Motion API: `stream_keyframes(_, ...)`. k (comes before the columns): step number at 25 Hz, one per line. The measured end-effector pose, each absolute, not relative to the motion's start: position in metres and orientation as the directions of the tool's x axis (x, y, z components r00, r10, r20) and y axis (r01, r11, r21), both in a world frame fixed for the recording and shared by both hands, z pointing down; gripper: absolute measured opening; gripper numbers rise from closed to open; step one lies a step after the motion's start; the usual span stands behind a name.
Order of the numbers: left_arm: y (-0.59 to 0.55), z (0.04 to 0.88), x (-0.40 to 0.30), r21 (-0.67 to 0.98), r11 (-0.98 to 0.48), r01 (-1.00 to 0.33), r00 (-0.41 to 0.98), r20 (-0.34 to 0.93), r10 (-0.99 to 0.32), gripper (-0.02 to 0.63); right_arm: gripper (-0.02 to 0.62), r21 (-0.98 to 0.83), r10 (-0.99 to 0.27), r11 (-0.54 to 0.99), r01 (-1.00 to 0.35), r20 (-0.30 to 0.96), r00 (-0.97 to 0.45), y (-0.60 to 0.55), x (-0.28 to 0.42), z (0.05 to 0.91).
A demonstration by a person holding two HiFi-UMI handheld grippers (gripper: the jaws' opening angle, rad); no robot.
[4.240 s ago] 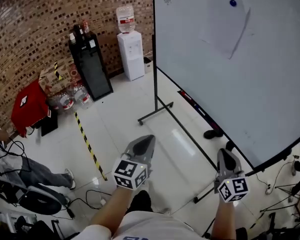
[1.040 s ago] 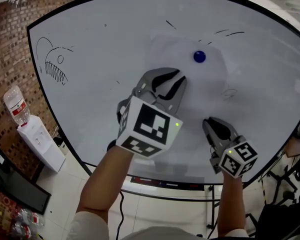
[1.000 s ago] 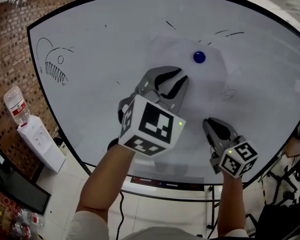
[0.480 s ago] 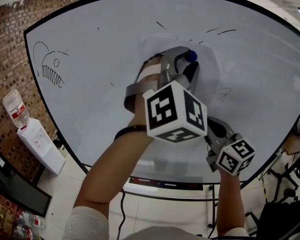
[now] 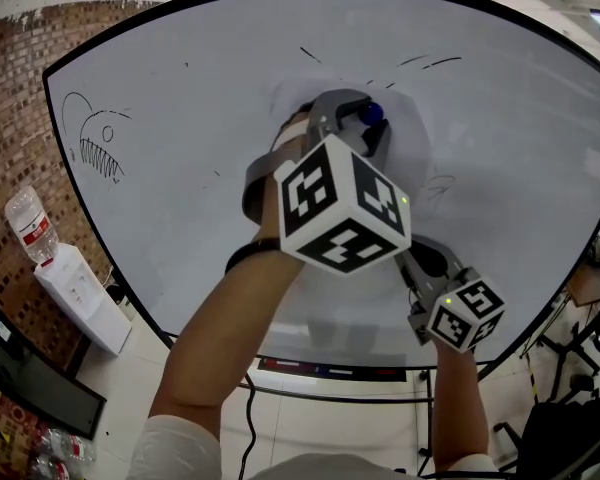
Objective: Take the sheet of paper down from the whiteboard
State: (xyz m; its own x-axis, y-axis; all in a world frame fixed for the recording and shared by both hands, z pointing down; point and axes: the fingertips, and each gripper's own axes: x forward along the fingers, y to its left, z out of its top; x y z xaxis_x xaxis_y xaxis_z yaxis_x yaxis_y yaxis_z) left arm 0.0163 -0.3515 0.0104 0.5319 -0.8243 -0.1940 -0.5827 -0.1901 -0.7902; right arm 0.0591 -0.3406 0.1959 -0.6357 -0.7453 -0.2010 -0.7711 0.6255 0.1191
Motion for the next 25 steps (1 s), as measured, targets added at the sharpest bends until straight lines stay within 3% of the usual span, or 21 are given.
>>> stream_keyframes(16,-0.329,0.027,-0.015,-0.661,-0.338,-0.670,0.616,-0.242,-0.750,0.135,0.008,0.158,-0.735,0.619,-0.769,-0.227,-0.638,-0.327,0.065,0.187)
stream_keyframes(25,-0.325,0.118,-0.062,-0.465,-0.497,-0.733,0.626,-0.174,-0.760,0.135,0.008,0.145,-0.730,0.639,-0.756,-0.194,-0.655,-0.313,0.066,0.204)
